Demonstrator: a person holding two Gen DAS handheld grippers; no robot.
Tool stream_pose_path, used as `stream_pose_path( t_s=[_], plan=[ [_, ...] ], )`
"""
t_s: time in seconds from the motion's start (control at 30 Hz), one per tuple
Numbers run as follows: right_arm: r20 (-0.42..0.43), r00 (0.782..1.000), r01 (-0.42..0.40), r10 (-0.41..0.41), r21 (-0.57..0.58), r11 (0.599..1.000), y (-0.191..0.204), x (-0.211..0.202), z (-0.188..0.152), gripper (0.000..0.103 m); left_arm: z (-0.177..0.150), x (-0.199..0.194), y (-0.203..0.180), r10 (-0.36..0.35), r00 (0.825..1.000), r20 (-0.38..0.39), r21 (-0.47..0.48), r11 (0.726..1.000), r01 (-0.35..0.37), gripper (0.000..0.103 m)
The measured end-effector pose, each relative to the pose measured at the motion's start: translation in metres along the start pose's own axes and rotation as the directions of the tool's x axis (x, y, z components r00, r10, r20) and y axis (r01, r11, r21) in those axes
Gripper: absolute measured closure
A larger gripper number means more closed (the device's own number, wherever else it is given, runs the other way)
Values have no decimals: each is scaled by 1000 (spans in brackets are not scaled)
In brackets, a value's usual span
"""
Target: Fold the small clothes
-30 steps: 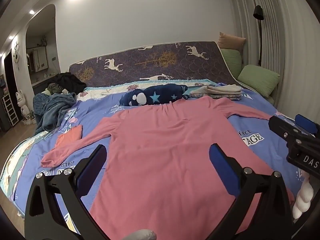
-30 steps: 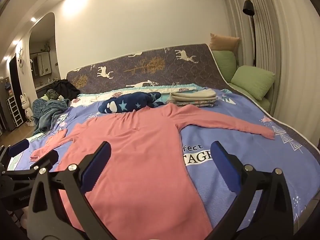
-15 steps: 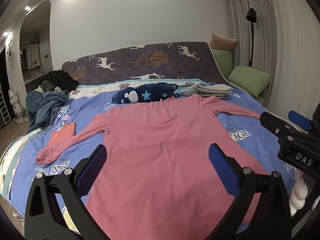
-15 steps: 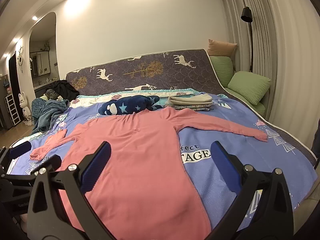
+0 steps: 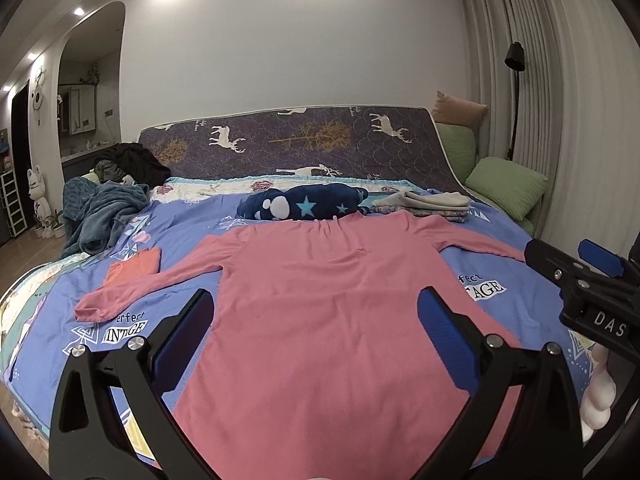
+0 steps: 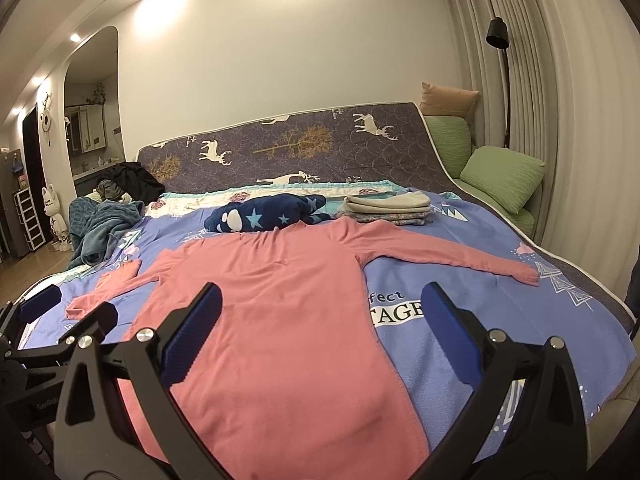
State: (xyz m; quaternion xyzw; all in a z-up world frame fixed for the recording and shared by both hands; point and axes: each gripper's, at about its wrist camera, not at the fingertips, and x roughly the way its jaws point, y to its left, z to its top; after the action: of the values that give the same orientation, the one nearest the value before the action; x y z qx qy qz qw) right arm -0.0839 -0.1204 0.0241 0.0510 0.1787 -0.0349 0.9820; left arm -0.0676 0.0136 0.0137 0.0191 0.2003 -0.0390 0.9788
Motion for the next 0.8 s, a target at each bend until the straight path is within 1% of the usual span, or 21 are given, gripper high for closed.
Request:
stream_pose_path(
  t_s=[0.07,0.17,0.3,0.47,0.63,0.8],
  plan=[
    [-4,1000,0,0,0,1000,0,1,-2,2,-1,1,1,-28,1000,-1,2,1000,28,1],
    [-9,1000,7,-7,2,1000,-1,2,-3,2,-2,6,3,-70,997,-27,-9,998,70,1],
    [-17,1000,6,-6,7,1000,-1,3,-6,2,-6,8,2,-85,996,-41,3,996,85,1],
    [-6,1000,7,-7,11,1000,-1,-1,-7,2,-9,5,-3,-103,994,-48,36,994,105,1],
    [12,1000,8,-8,12,1000,1,-11,-6,2,-10,-4,1,-107,994,-29,41,993,108,3],
    [41,999,-2,3,-13,1000,11,-27,-3,2,-11,-19,16,-74,997,6,-1,997,74,3]
  ],
)
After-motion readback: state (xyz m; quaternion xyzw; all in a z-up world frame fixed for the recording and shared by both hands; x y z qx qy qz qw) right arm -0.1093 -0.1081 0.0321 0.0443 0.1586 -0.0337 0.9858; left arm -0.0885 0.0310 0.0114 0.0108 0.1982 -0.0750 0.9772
